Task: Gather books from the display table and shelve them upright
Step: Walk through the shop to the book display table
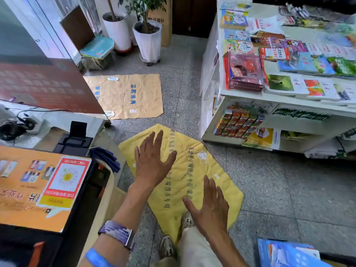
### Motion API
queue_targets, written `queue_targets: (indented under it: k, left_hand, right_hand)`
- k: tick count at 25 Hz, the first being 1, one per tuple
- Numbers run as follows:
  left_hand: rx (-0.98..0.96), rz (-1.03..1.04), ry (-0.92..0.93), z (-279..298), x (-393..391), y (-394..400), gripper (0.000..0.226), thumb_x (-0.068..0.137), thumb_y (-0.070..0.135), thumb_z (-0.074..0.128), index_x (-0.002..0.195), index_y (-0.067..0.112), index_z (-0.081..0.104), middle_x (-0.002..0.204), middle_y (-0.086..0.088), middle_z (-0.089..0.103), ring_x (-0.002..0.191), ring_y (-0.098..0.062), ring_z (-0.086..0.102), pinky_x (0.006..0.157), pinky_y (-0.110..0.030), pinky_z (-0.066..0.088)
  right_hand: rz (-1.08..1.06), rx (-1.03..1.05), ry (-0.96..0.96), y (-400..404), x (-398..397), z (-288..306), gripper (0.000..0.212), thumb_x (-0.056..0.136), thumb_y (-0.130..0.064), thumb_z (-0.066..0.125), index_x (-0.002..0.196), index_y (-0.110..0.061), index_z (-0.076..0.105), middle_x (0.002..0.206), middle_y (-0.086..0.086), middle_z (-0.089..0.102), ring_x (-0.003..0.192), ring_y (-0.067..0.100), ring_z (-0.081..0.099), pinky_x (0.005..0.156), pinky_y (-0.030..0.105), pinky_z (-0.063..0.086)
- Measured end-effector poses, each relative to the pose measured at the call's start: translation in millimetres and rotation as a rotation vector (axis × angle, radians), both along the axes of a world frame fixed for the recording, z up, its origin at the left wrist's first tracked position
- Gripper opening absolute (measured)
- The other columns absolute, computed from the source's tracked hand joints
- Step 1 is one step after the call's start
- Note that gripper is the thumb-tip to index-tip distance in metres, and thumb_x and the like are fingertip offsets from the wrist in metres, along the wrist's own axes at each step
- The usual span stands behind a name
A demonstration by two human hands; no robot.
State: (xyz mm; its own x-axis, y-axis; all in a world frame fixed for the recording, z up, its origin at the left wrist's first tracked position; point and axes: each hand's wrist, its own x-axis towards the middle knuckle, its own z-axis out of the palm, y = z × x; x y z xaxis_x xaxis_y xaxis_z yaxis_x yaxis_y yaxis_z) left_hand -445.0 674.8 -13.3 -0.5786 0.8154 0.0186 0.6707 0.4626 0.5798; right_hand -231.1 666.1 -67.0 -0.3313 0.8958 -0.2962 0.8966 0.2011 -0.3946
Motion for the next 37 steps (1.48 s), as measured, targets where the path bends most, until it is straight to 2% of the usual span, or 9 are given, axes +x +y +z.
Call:
queue_targets:
  k: [4, 9, 13, 18, 27, 29, 31, 32, 37]
  left_hand:
    - [-0.036, -0.028, 0.011, -8.4, -60.3, 72.4, 0.08, 0.091, 0.055, 0.056, 0.157, 0.03, 0.019, 0.165, -0.003, 0.023, 0.152, -0.023, 0.018, 0.122, -0.053, 0.013]
    - [-0.079, -0.054, 0.09, -15.5, -133.9, 189.2, 0.081, 0.089, 0.055, 0.06, 0.156, 0.025, 0.025, 0.162, -0.007, 0.031, 0.149, -0.027, 0.027, 0.117, -0.055, 0.023]
    - [-0.119, -0.043, 0.106, -5.6, -190.2, 291.1, 0.08, 0.089, 0.054, 0.061, 0.155, 0.024, 0.028, 0.161, -0.009, 0.032, 0.148, -0.03, 0.03, 0.116, -0.055, 0.025]
    - [-0.088, -0.021, 0.097, -1.5, -249.1, 395.4, 0.078, 0.089, 0.051, 0.062, 0.154, 0.022, 0.031, 0.16, -0.009, 0.035, 0.147, -0.03, 0.032, 0.116, -0.056, 0.026]
    - [-0.076, -0.012, 0.066, -39.9, -389.6, 626.6, 0.078, 0.089, 0.056, 0.058, 0.154, 0.022, 0.031, 0.159, -0.01, 0.037, 0.145, -0.031, 0.034, 0.116, -0.055, 0.028]
    - [-0.065, -0.047, 0.045, -38.9, -426.9, 680.2, 0.08, 0.089, 0.055, 0.059, 0.155, 0.021, 0.029, 0.159, -0.01, 0.037, 0.145, -0.031, 0.034, 0.115, -0.055, 0.028]
    - [-0.06, -0.066, 0.035, -33.8, -462.3, 739.1, 0.082, 0.089, 0.054, 0.059, 0.156, 0.02, 0.026, 0.158, -0.009, 0.037, 0.145, -0.03, 0.034, 0.115, -0.054, 0.028]
    - [-0.06, -0.071, 0.043, -29.4, -475.6, 763.9, 0.082, 0.09, 0.054, 0.059, 0.156, 0.019, 0.025, 0.159, -0.009, 0.037, 0.145, -0.03, 0.034, 0.115, -0.054, 0.028]
    - [-0.039, -0.134, 0.056, -19.7, -541.9, 900.0, 0.082, 0.089, 0.056, 0.057, 0.155, 0.02, 0.026, 0.158, -0.011, 0.037, 0.144, -0.032, 0.034, 0.114, -0.058, 0.029]
  right_hand:
    - [-0.011, -0.01, 0.059, 82.0, -65.5, -10.3, 0.107, 0.069, -0.094, 0.011, 0.158, -0.039, -0.008, 0.171, -0.005, -0.001, 0.156, 0.022, 0.005, 0.121, 0.05, 0.017]
    - [-0.011, -0.048, 0.061, 200.5, -130.1, -32.1, 0.098, 0.084, -0.083, 0.035, 0.159, -0.036, -0.007, 0.171, -0.005, -0.003, 0.156, 0.02, 0.003, 0.122, 0.047, 0.015]
    - [-0.012, -0.098, 0.082, 301.6, -182.4, -31.2, 0.097, 0.085, -0.081, 0.038, 0.16, -0.035, -0.003, 0.171, -0.004, 0.0, 0.156, 0.02, 0.003, 0.123, 0.047, 0.015]
    - [0.018, -0.07, 0.085, 418.9, -233.0, -15.2, 0.096, 0.087, -0.08, 0.035, 0.161, -0.03, -0.002, 0.171, -0.001, 0.002, 0.156, 0.022, 0.007, 0.123, 0.048, 0.015]
    - [0.003, -0.045, -0.025, 633.5, -373.7, -26.0, 0.094, 0.087, -0.08, 0.034, 0.161, -0.03, 0.002, 0.171, -0.001, 0.005, 0.156, 0.023, 0.013, 0.121, 0.044, 0.019]
    - [-0.017, -0.038, -0.014, 685.9, -412.5, -17.1, 0.097, 0.083, -0.085, 0.023, 0.16, -0.031, 0.001, 0.171, -0.001, 0.004, 0.156, 0.023, 0.01, 0.123, 0.046, 0.018]
    - [-0.013, 0.009, -0.012, 742.4, -442.2, -9.3, 0.109, 0.072, -0.092, 0.002, 0.161, -0.029, 0.004, 0.171, 0.0, 0.007, 0.156, 0.024, 0.013, 0.122, 0.047, 0.021]
    - [-0.001, 0.032, -0.037, 767.2, -454.5, -5.1, 0.114, 0.068, -0.094, -0.001, 0.161, -0.027, 0.007, 0.17, 0.001, 0.01, 0.155, 0.025, 0.016, 0.121, 0.046, 0.024]
    - [-0.02, 0.059, -0.012, 891.3, -520.4, -2.9, 0.102, 0.079, -0.085, 0.021, 0.16, -0.023, 0.018, 0.167, 0.006, 0.023, 0.151, 0.029, 0.029, 0.115, 0.047, 0.034]
